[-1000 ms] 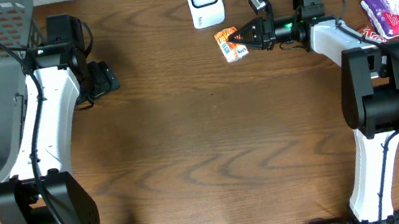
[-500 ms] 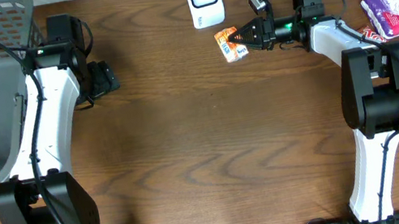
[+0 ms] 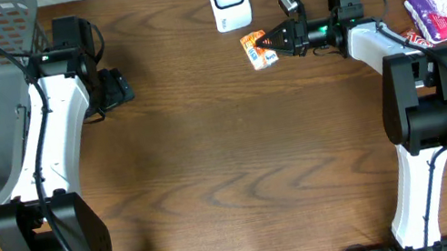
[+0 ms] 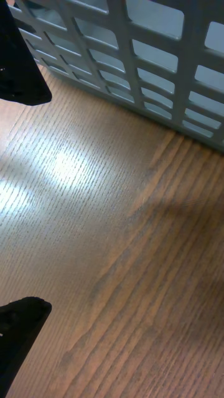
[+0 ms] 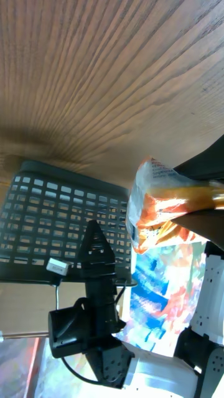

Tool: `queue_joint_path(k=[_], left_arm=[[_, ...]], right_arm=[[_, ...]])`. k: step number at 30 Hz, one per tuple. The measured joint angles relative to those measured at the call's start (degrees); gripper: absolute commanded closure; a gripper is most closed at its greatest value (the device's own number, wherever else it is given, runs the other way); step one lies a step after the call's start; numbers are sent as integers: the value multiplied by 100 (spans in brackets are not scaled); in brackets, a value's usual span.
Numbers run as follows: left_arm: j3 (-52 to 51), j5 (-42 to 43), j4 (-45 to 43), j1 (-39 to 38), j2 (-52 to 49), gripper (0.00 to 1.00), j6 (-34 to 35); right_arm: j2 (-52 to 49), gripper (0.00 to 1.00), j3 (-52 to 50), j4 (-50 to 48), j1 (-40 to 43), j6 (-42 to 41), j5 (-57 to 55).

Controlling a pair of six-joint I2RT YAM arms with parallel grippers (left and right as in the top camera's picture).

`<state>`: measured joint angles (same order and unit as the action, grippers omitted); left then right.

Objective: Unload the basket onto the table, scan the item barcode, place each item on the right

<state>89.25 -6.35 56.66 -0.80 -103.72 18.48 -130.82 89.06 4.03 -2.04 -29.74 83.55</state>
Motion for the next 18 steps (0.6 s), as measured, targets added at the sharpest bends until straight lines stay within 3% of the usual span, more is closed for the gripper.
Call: queue_joint_path(k=[18], left_arm=[[0, 0, 0, 0, 0, 2, 0]], right_arm=[[0, 98, 0, -90, -424, 22, -520]])
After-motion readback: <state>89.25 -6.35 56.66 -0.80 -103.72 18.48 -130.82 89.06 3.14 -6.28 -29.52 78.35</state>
